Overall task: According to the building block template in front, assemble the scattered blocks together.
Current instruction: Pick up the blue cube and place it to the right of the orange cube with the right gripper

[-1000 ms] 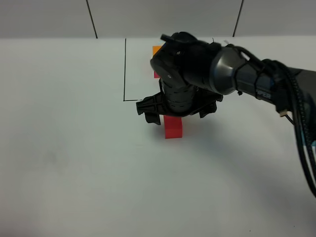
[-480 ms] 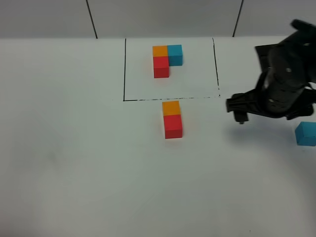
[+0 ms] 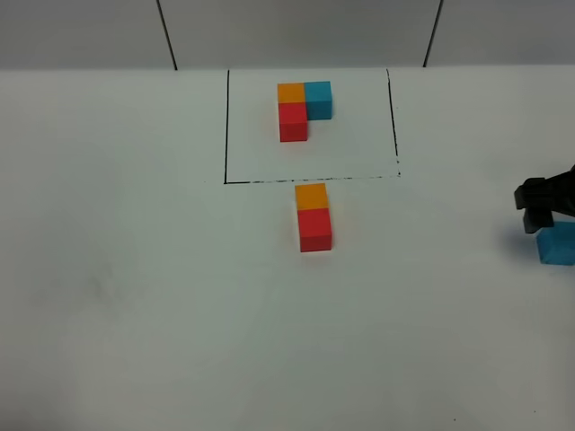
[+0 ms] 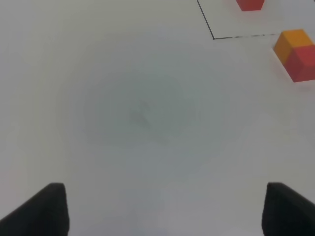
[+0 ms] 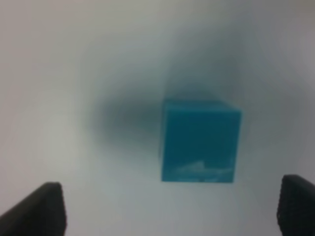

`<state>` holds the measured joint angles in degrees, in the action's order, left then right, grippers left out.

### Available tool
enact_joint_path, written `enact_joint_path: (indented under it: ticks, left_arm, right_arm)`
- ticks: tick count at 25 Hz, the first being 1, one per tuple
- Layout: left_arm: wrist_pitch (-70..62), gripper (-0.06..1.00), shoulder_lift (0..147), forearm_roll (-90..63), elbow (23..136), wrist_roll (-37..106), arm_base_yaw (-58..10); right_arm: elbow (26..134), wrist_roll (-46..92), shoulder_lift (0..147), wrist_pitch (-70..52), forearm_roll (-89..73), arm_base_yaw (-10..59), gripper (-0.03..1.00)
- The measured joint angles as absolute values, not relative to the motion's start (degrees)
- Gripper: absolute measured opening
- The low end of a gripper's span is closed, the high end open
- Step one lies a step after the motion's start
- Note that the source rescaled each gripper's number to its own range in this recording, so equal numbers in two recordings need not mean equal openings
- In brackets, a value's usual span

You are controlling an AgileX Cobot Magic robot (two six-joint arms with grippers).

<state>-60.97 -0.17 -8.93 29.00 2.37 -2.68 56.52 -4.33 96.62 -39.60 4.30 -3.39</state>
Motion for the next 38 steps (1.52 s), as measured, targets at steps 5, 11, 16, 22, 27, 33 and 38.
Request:
enact_joint_path:
  ticks: [5,11,16,22,27,33,38]
  left_arm:
    - [-60.97,0.83,-0.17,-8.93,29.0,2.37,-2.68]
    - [-60.97,0.83,-0.17,-8.93,29.0,2.37,-2.68]
    - [-60.97,0.83,-0.17,-8.93,29.0,2.37,-2.68]
    - [-60.97,0.83,-0.17,-8.93,29.0,2.37,-2.68]
    - [-60.97,0.83,-0.17,-8.93,29.0,2.37,-2.68]
    - [-60.97,0.83,-0.17,-8.93,29.0,2.37,-2.68]
    - [-60.97,0.83,-0.17,-8.93,29.0,2.37,-2.68]
  right_arm:
    - [56.52,2.83,99.96,-38.82,0.0,-6.73,0.74]
    - [56.52,6.27,103.02,-37.91,-2.12,-7.21,0.74]
    - [56.52,7.72,105.18,-36.7,-2.01,-9.31,0.74]
    - [56.52,9.64,107.36,-35.25,-2.15,-9.76,0.74]
    - [56.52,10.67,108.21,-34.58,-3.05,-9.76,0.44]
    - [56.52,11.5,107.95,-36.11,-3.11,-9.15,0.02]
    - [60.48,28.41,105.22,-45.01,0.96,-0.97,0.02]
